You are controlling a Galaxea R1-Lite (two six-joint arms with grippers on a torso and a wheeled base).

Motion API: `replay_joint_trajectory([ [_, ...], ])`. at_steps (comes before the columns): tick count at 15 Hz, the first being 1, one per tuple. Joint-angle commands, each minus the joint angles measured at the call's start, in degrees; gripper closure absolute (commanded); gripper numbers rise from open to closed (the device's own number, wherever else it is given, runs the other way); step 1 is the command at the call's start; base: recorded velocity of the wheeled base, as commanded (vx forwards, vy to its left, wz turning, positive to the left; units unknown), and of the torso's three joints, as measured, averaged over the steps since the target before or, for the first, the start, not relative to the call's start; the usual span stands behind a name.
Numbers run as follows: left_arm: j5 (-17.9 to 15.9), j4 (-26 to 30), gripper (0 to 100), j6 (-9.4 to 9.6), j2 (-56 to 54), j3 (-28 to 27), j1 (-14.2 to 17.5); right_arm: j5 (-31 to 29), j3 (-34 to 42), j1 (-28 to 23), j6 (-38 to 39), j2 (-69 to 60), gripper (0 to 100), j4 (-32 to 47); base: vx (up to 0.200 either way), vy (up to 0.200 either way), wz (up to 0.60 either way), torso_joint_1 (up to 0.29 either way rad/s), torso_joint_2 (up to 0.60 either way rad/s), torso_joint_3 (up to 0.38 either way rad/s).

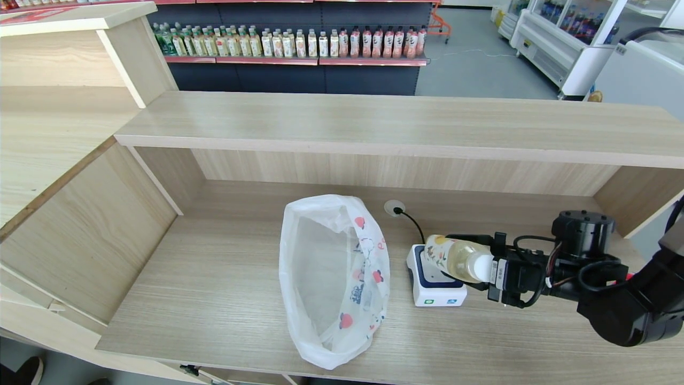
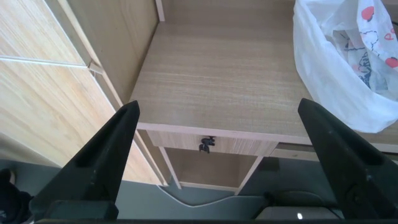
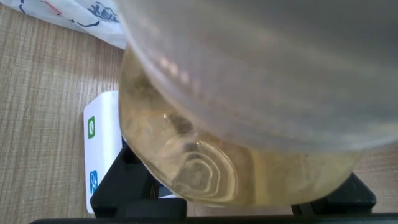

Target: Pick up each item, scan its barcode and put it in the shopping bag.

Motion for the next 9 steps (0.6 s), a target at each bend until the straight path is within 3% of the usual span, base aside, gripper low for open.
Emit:
replay_joint_trajectory([
  [1,0.0,0.0,0,-0.01,0.0,0.0,0.0,-0.1,-0.1,0.0,-0.1,0.2,100,0.1,0.000,0.000,0.00,0.000,0.00,0.000],
  [9,0.0,0.0,0,-0.01,0.0,0.0,0.0,-0.3,0.4,-0.2,-0.6,-0.8,100,0.4,0.000,0.000,0.00,0.000,0.00,0.000],
])
